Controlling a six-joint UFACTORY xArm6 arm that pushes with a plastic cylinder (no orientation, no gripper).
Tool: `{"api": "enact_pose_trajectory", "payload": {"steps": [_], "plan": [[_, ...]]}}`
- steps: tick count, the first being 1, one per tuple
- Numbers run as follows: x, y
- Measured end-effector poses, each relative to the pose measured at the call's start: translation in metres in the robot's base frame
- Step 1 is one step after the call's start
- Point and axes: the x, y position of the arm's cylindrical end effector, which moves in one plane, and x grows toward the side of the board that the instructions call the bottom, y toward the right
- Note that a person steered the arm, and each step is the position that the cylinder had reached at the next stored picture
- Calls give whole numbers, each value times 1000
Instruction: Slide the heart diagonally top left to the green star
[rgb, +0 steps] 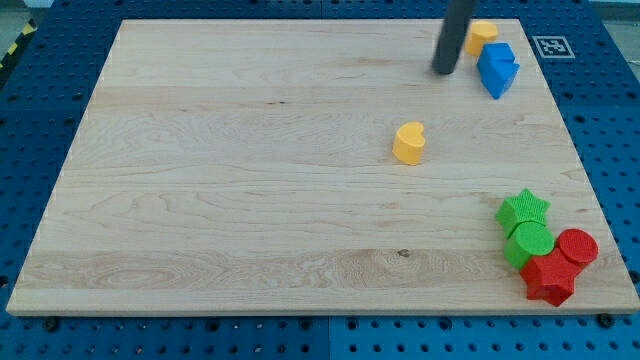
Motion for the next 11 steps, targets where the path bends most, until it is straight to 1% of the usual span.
{"api": "enact_pose_trajectory", "payload": {"steps": [1,2,3,5,7,8,9,10,11], "plan": [[51,-81],[122,-112],[156,-92],[142,-68],[138,13],[136,13],[139,-17],[139,-35],[136,-34]]}}
